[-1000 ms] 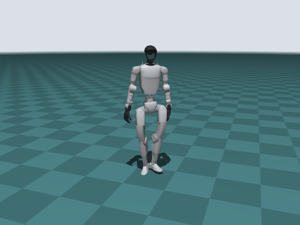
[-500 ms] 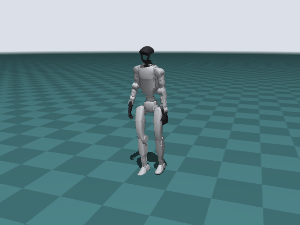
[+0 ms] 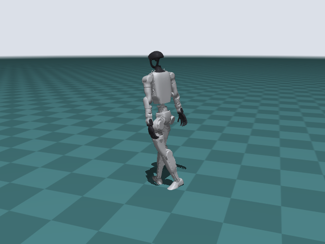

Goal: In place motions

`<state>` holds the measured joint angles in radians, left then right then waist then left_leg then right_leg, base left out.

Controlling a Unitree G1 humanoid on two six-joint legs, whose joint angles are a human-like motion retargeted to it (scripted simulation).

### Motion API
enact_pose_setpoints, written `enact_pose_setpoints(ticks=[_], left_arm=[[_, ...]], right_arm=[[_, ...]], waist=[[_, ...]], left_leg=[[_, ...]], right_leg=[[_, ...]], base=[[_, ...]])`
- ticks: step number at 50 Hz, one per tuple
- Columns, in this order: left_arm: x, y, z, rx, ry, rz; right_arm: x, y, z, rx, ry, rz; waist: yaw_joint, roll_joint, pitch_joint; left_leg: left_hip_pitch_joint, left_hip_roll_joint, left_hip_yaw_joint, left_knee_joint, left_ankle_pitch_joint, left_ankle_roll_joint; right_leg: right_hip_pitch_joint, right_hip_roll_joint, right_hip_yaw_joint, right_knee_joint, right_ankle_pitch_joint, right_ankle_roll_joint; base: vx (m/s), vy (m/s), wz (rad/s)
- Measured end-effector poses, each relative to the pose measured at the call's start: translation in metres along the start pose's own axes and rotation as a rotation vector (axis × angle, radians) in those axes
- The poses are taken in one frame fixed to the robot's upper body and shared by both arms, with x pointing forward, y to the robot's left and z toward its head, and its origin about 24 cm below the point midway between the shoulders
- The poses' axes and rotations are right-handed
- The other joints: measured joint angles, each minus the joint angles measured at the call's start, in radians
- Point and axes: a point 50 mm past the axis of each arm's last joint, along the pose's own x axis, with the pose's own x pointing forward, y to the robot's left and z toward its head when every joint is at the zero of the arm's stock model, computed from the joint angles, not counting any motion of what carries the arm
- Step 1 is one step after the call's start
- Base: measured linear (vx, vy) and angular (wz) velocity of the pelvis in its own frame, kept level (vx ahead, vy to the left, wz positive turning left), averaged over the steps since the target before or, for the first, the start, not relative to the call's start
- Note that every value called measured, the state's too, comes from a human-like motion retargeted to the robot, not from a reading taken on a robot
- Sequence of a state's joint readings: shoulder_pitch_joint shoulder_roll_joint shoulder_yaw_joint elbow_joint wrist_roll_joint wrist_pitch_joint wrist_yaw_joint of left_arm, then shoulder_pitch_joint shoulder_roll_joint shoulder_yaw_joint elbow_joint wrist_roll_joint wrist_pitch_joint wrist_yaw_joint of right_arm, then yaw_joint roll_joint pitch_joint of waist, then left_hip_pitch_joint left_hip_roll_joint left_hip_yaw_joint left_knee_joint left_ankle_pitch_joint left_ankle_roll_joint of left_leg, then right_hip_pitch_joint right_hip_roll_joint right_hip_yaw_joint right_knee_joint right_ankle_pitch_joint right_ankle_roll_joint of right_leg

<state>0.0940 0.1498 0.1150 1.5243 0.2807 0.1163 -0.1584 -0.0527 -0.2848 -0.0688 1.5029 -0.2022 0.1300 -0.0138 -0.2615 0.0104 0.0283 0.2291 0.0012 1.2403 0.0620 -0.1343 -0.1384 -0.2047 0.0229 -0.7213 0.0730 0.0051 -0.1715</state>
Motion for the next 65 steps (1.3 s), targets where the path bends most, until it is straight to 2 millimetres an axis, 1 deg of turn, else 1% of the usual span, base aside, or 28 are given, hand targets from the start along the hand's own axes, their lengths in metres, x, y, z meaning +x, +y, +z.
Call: enact_pose_setpoints(ticks=[3, 5, 8, 9, 10, 12, 13, 14, 15, 17, 20, 22, 24, 27, 28, 30, 31, 32, 33, 35, 37, 43, 45, 48, 52, 55, 60, 65], left_arm=[[-0.003, 0.011, 0.015, 0.042, -0.047, 0.03], [-0.006, 0.019, 0.028, 0.065, -0.09, 0.059], [-0.01, 0.029, 0.038, 0.096, -0.152, 0.078], [-0.011, 0.032, 0.041, 0.105, -0.169, 0.081], [-0.012, 0.033, 0.044, 0.114, -0.185, 0.083], [-0.013, 0.034, 0.05, 0.098, -0.211, 0.094], [-0.014, 0.033, 0.052, 0.075, -0.221, 0.099], [-0.014, 0.032, 0.054, 0.045, -0.231, 0.1], [-0.014, 0.03, 0.056, 0.01, -0.239, 0.098], [-0.013, 0.025, 0.059, -0.049, -0.247, 0.078], [-0.01, 0.017, 0.053, -0.07, -0.228, 0.038], [-0.008, 0.013, 0.049, -0.041, -0.21, 0.031], [-0.007, 0.009, 0.047, 0.004, -0.195, 0.033], [-0.005, 0.003, 0.044, 0.073, -0.171, 0.024], [-0.005, 0.0, 0.042, 0.09, -0.163, 0.016], [-0.003, -0.007, 0.039, 0.108, -0.154, -0.004], [-0.002, -0.011, 0.038, 0.103, -0.153, -0.014], [-0.002, -0.014, 0.038, 0.098, -0.152, -0.023], [-0.002, -0.017, 0.038, 0.093, -0.153, -0.031], [-0.002, -0.02, 0.041, 0.094, -0.158, -0.043], [-0.003, -0.02, 0.045, 0.108, -0.164, -0.051], [-0.005, -0.012, 0.053, 0.156, -0.193, -0.023], [-0.007, -0.008, 0.056, 0.151, -0.208, -0.014], [-0.008, -0.001, 0.058, 0.124, -0.215, 0.001], [-0.007, 0.003, 0.05, 0.076, -0.189, 0.013], [-0.005, 0.005, 0.037, 0.052, -0.147, 0.019], [-0.002, 0.003, 0.015, 0.052, -0.058, 0.015], [0.001, -0.006, 0.0, 0.048, -0.003, -0.012]], right_arm=[[0.0, 0.009, -0.025, 0.088, 0.104, 0.029], [-0.002, 0.018, -0.045, 0.156, 0.187, 0.059], [-0.007, 0.036, -0.075, 0.224, 0.288, 0.119], [-0.008, 0.043, -0.082, 0.233, 0.306, 0.144], [-0.009, 0.05, -0.087, 0.236, 0.32, 0.168], [-0.009, 0.06, -0.083, 0.197, 0.288, 0.212], [-0.008, 0.063, -0.076, 0.159, 0.251, 0.229], [-0.006, 0.064, -0.065, 0.109, 0.202, 0.239], [-0.005, 0.064, -0.052, 0.053, 0.148, 0.246], [-0.003, 0.061, -0.024, -0.079, 0.033, 0.239], [-0.004, 0.058, 0.01, -0.273, -0.106, 0.224], [-0.007, 0.055, 0.027, -0.371, -0.181, 0.215], [-0.01, 0.053, 0.042, -0.429, -0.243, 0.202], [-0.012, 0.052, 0.052, -0.445, -0.296, 0.184], [-0.012, 0.052, 0.052, -0.434, -0.3, 0.181], [-0.012, 0.052, 0.049, -0.403, -0.291, 0.184], [-0.011, 0.053, 0.047, -0.387, -0.278, 0.19], [-0.01, 0.053, 0.043, -0.367, -0.264, 0.195], [-0.009, 0.054, 0.039, -0.339, -0.245, 0.199], [-0.007, 0.055, 0.028, -0.27, -0.2, 0.201], [-0.004, 0.053, 0.012, -0.2, -0.132, 0.206], [-0.003, 0.051, -0.052, -0.055, 0.145, 0.226], [-0.005, 0.05, -0.068, -0.033, 0.205, 0.221], [-0.006, 0.052, -0.08, -0.036, 0.237, 0.224], [-0.007, 0.056, -0.083, -0.069, 0.231, 0.243], [-0.006, 0.059, -0.077, -0.093, 0.202, 0.254], [-0.004, 0.063, -0.053, -0.114, 0.112, 0.26], [-0.003, 0.061, -0.022, -0.139, -0.007, 0.244]], waist=[[-0.04, -0.016, 0.014], [-0.013, -0.064, 0.013], [0.089, -0.164, 0.011], [0.125, -0.179, 0.016], [0.16, -0.186, 0.021], [0.207, -0.186, 0.032], [0.222, -0.187, 0.041], [0.231, -0.187, 0.053], [0.237, -0.188, 0.066], [0.223, -0.184, 0.085], [0.197, -0.175, 0.085], [0.203, -0.154, 0.089], [0.216, -0.127, 0.097], [0.234, -0.09, 0.101], [0.237, -0.079, 0.097], [0.208, -0.07, 0.082], [0.195, -0.065, 0.073], [0.183, -0.06, 0.067], [0.174, -0.056, 0.066], [0.143, -0.048, 0.064], [0.142, -0.034, 0.057], [0.164, -0.005, 0.005], [0.166, -0.001, -0.003], [0.168, -0.002, -0.001], [0.165, 0.0, -0.008], [0.164, -0.001, -0.017], [0.171, -0.006, -0.023], [0.186, -0.014, -0.025]], left_leg=[[0.06, -0.006, 0.008, 0.056, 0.118, 0.012], [0.1, -0.016, 0.009, 0.136, 0.236, 0.046], [0.083, 0.033, -0.116, 0.422, 0.383, 0.17], [0.049, 0.064, -0.189, 0.53, 0.401, 0.179], [0.008, 0.097, -0.27, 0.63, 0.409, 0.169], [-0.086, 0.096, -0.442, 0.72, 0.354, 0.064], [-0.134, 0.074, -0.524, 0.734, 0.344, 0.025], [-0.169, 0.063, -0.572, 0.74, 0.336, 0.018], [-0.196, 0.057, -0.603, 0.741, 0.328, 0.027], [-0.22, 0.082, -0.59, 0.708, 0.286, 0.082], [-0.243, 0.098, -0.555, 0.572, 0.224, 0.157], [-0.274, 0.066, -0.608, 0.443, 0.191, 0.154], [-0.303, 0.041, -0.686, 0.323, 0.164, 0.125], [-0.328, 0.014, -0.792, 0.176, 0.151, 0.102], [-0.326, 0.006, -0.812, 0.133, 0.191, 0.112], [-0.307, -0.027, -0.875, 0.126, 0.133, 0.089], [-0.277, 0.014, -0.73, 0.114, 0.146, 0.082], [-0.256, 0.034, -0.65, 0.102, 0.153, 0.076], [-0.253, 0.012, -0.7, 0.09, 0.147, 0.074], [-0.239, -0.005, -0.716, 0.076, 0.135, 0.081], [-0.221, -0.018, -0.704, 0.05, 0.13, 0.093], [-0.198, -0.038, -0.688, 0.007, 0.114, 0.097], [-0.196, -0.042, -0.692, 0.006, 0.11, 0.098], [-0.196, -0.045, -0.701, 0.015, 0.099, 0.097], [-0.194, -0.046, -0.707, 0.019, 0.085, 0.097], [-0.196, -0.047, -0.71, 0.02, 0.076, 0.098], [-0.196, -0.052, -0.714, 0.018, 0.065, 0.102], [-0.197, -0.058, -0.722, 0.012, 0.056, 0.106]], right_leg=[[0.023, -0.007, 0.103, 0.003, -0.017, 0.003], [0.046, -0.044, 0.164, 0.004, -0.028, 0.013], [0.088, -0.126, 0.265, 0.01, -0.043, 0.034], [0.098, -0.132, 0.298, 0.011, -0.047, 0.038], [0.106, -0.13, 0.327, 0.011, -0.05, 0.04], [0.112, -0.114, 0.354, 0.005, -0.042, 0.041], [0.115, -0.106, 0.375, 0.0, -0.035, 0.041], [0.119, -0.098, 0.401, -0.003, -0.028, 0.042], [0.123, -0.091, 0.429, -0.006, -0.022, 0.044], [0.127, -0.081, 0.474, -0.002, -0.011, 0.05], [0.12, -0.067, 0.539, 0.014, 0.008, 0.058], [0.12, -0.041, 0.577, 0.021, 0.022, 0.057], [0.126, -0.007, 0.613, 0.022, 0.033, 0.053], [0.142, 0.041, 0.677, 0.026, 0.043, 0.045], [0.148, 0.052, 0.697, 0.028, 0.046, 0.043], [0.154, 0.049, 0.708, 0.031, 0.052, 0.043], [0.153, 0.051, 0.717, 0.033, 0.054, 0.041], [0.155, 0.052, 0.723, 0.034, 0.055, 0.041], [0.162, 0.052, 0.727, 0.031, 0.056, 0.041], [0.176, 0.044, 0.72, 0.026, 0.052, 0.046], [0.184, 0.049, 0.737, 0.025, 0.047, 0.047], [0.186, 0.047, 0.74, 0.025, 0.027, 0.054], [0.188, 0.043, 0.729, 0.025, 0.021, 0.056], [0.196, 0.038, 0.725, 0.029, 0.012, 0.056], [0.201, 0.037, 0.715, 0.034, 0.004, 0.056], [0.201, 0.036, 0.71, 0.033, 0.003, 0.058], [0.203, 0.032, 0.707, 0.028, 0.009, 0.064], [0.204, 0.028, 0.701, 0.022, 0.015, 0.069]], base=[[0.2, -0.09, -1.02], [0.3, -0.08, -1.7], [0.48, -0.14, -2.11], [0.54, -0.23, -2.04], [0.42, -0.21, -1.9], [0.24, -0.14, -1.96], [0.09, -0.07, -2.22], [0.0, -0.03, -2.4], [-0.06, 0.05, -2.4], [-0.02, 0.1, -2.17], [0.17, 0.09, -1.9], [0.17, 0.12, -1.89], [0.18, 0.12, -1.75], [0.24, 0.15, -1.54], [0.3, 0.2, -1.21], [0.31, 0.24, -0.75], [0.27, 0.26, -0.66], [0.22, 0.26, -0.77], [0.18, 0.26, -0.58], [0.14, 0.25, -0.27], [0.17, 0.23, -0.43], [0.2, 0.16, -0.12], [0.15, 0.11, 0.17], [0.11, 0.09, 0.14], [0.11, 0.07, 0.14], [0.08, 0.04, 0.08], [0.02, 0.01, 0.01], [0.0, 0.0, 0.0]])
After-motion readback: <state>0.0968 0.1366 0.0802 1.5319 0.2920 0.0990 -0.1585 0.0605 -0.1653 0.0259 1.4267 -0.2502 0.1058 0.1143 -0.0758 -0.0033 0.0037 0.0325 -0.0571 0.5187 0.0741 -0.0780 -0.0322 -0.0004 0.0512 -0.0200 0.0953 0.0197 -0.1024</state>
